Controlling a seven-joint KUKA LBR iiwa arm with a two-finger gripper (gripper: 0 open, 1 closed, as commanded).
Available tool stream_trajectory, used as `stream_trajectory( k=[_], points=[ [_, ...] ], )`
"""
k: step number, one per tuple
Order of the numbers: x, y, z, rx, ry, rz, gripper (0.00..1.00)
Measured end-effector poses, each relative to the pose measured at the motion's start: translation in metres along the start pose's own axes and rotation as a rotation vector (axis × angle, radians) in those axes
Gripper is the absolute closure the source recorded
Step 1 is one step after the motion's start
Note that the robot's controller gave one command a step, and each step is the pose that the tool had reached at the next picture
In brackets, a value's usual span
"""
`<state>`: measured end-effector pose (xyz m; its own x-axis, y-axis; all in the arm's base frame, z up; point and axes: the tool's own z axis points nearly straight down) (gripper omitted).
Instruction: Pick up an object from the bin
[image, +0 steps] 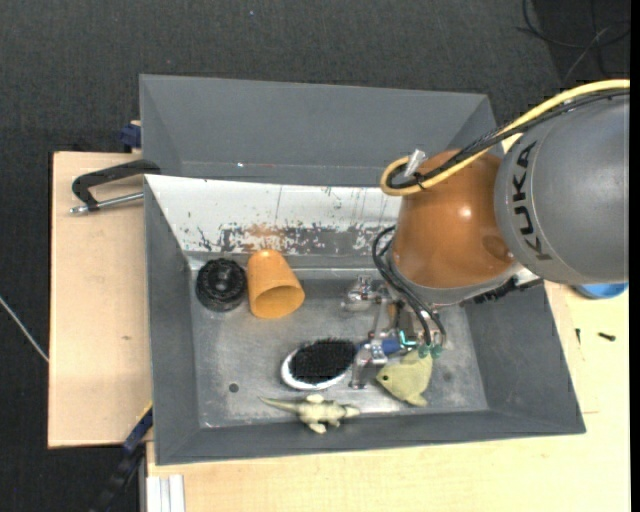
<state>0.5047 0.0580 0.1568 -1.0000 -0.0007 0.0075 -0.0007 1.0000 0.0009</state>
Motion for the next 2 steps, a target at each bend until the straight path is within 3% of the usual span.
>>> stream_trajectory(
  k=[1,2],
  points=[
    [-0.0011,0.0003,0.0782,0.001,-0.003,-0.022,0.00],
    [-0.0026,0.0006,0.0745,-0.001,-0.009,-0.021,1.00]
  ],
)
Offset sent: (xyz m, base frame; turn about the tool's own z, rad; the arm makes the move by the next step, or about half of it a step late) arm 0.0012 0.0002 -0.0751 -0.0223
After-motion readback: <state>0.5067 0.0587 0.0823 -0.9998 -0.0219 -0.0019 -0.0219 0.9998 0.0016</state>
